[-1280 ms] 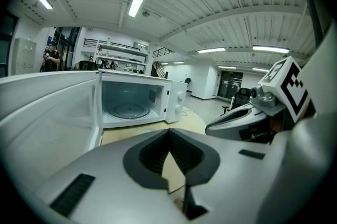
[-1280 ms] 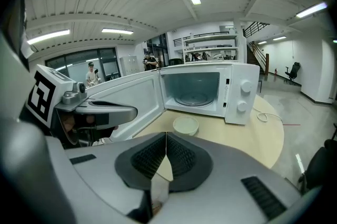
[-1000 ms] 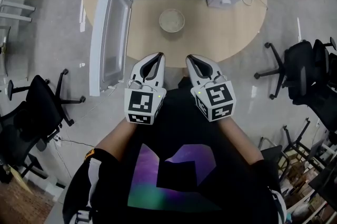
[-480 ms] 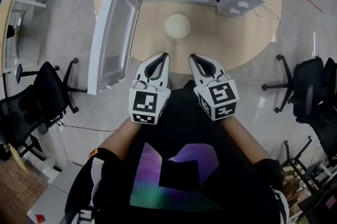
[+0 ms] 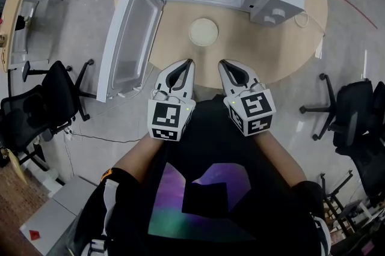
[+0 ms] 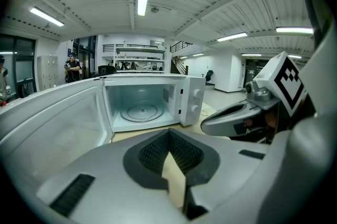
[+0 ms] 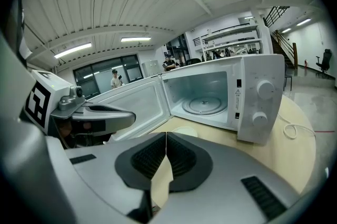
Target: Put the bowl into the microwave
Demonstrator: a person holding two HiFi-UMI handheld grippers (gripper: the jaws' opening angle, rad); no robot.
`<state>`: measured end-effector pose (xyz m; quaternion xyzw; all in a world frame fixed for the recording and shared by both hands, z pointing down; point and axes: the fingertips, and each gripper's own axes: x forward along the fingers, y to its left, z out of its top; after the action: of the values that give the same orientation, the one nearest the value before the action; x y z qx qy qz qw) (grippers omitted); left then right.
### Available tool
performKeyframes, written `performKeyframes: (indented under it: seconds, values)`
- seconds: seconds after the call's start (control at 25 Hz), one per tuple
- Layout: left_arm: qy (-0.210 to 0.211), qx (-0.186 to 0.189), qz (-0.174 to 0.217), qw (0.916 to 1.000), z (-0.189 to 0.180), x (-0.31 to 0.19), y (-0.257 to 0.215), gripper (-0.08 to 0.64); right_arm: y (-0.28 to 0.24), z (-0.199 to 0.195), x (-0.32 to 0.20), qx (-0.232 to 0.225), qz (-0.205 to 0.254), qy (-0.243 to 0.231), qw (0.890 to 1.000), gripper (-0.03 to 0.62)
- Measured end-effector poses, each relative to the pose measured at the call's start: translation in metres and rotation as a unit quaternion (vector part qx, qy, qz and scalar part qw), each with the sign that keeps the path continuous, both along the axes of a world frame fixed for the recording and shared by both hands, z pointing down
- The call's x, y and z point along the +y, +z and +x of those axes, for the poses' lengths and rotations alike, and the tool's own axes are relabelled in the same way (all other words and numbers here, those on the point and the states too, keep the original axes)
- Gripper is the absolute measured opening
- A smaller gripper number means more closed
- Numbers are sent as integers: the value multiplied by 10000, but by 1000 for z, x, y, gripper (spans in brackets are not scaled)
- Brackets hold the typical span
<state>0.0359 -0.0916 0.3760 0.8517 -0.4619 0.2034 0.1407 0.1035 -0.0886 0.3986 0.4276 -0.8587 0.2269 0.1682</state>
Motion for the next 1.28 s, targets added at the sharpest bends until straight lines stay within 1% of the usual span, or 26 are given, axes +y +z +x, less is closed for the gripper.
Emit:
performKeyframes:
  seconds: [0.48, 0.72, 0.92, 1.08, 1.28]
  values:
    - [-535, -235, 79, 9983, 8, 9, -5, 46, -3, 12, -5, -275, 106, -477, 9984, 17]
    - [-674, -291, 62, 9973, 13, 13, -4, 46, -1, 20, -6, -344, 106, -536, 9979, 15]
    - [-622, -287, -10, 9977, 14, 7, -1, 46, 4, 21, -10, -338, -4, -458, 9984, 17]
    - [-522, -218, -76, 9984, 14, -7, 5, 46, 8, 22, -17, -224, -85, -364, 9990, 17]
    - [-285, -135, -85, 9995, 17, -28, 5, 46, 11, 28, -31, -131, -226, -66, 9996, 17]
